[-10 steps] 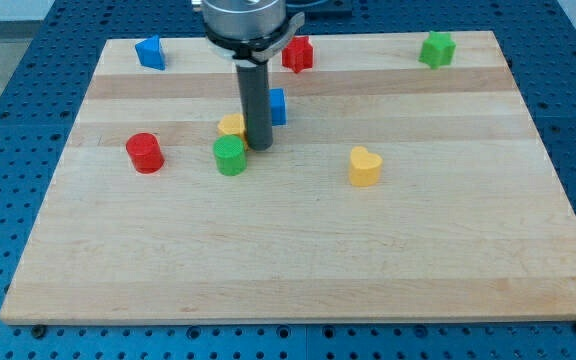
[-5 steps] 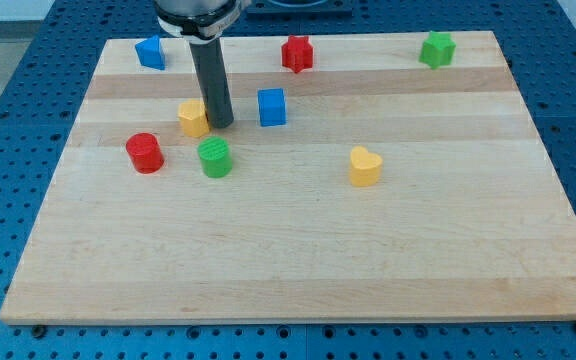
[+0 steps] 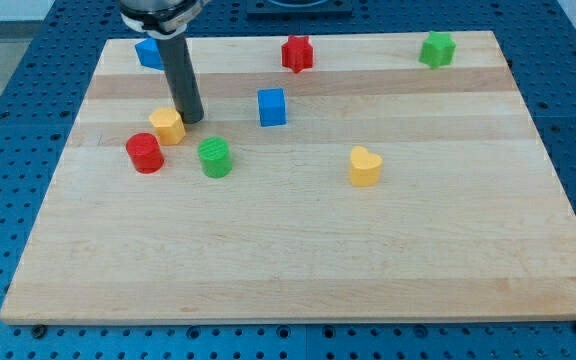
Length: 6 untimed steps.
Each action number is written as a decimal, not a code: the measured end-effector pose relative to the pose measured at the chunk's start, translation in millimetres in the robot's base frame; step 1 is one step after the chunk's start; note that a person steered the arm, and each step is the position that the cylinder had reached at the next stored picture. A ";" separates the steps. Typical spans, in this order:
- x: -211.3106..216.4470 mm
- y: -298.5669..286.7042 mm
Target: Push the yellow hexagon to red circle
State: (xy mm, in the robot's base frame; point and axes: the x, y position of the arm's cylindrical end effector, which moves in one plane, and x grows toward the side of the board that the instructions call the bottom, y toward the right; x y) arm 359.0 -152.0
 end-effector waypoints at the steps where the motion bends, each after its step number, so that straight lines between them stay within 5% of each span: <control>1: 0.0 -15.5; 6: 16.4 -33.4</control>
State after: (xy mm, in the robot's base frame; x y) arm 375.5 -185.5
